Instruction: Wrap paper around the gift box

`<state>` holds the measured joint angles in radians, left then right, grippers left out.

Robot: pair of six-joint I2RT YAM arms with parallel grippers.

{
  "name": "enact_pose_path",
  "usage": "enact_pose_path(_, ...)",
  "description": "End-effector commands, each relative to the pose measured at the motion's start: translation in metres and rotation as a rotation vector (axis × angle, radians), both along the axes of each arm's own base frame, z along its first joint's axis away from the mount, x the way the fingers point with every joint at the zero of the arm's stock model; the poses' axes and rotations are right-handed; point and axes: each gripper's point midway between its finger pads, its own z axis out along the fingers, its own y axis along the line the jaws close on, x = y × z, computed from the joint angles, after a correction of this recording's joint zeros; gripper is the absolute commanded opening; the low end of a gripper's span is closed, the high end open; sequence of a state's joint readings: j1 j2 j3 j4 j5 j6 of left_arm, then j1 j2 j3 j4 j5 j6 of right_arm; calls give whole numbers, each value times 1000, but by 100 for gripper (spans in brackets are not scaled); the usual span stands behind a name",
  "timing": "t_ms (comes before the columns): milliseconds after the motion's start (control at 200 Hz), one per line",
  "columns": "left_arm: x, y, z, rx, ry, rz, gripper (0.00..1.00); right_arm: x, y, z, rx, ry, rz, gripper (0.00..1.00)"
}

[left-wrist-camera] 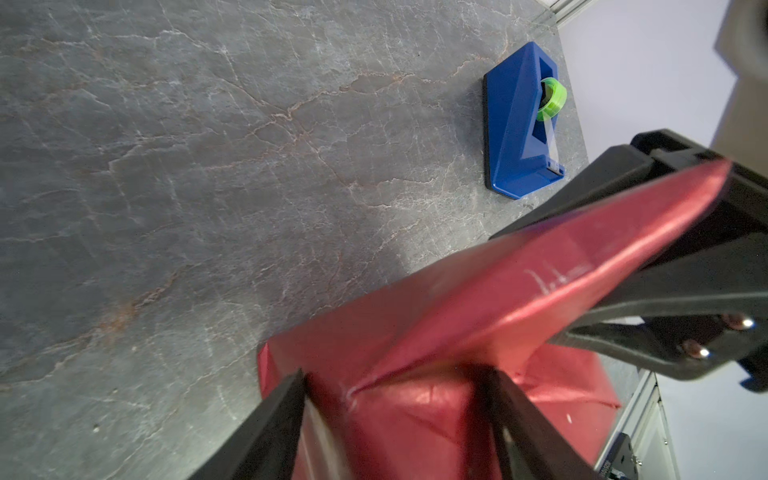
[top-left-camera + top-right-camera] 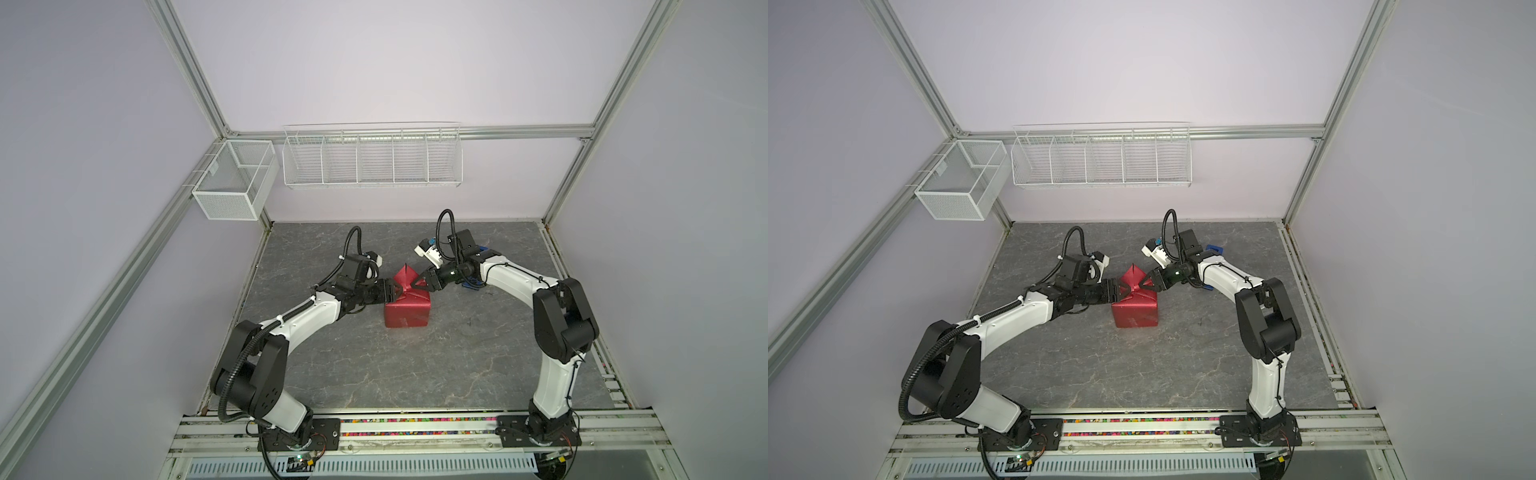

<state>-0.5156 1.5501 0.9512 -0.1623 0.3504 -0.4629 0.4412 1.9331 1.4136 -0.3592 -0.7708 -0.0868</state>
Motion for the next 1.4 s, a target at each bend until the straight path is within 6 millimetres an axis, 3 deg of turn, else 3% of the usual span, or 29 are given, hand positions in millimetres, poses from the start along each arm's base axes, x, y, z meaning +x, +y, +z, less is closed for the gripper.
enact_pose_path(0,-28,27,-53,191,141,4,69,1,6,-1,1,-8,30,41)
enact_pose_path(340,-28,27,-58,197,152,8,69,-1,13,16,45,-16,70,31)
enact_pose_path(565,-27,27,-57,199,151,10,69,-6,16,34,91,-29,92,43)
enact_pose_path(775,-27,27,-57,200,150,11,69,3,22,53,133,-53,87,44)
enact_pose_path(1095,-27,26,-57,202,153,10,69,13,29,63,156,-58,93,43)
enact_pose_path(1395,-27,26,-57,203,152,10,69,18,30,59,146,-50,84,38)
